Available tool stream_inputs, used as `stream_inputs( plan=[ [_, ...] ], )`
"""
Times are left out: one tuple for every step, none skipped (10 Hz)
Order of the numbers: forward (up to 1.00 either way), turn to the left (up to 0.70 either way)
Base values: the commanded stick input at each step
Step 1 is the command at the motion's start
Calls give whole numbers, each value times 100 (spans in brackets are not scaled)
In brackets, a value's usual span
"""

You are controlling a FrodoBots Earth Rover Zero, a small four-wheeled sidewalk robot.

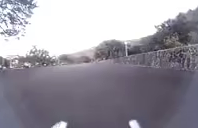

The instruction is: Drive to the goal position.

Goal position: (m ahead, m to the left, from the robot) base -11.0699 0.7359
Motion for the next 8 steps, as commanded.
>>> stream_inputs(
  plan=[
    [70,0],
    [70,0],
    [70,0],
    [70,0],
    [70,0],
    [70,0],
    [70,0],
    [70,0]
  ],
)
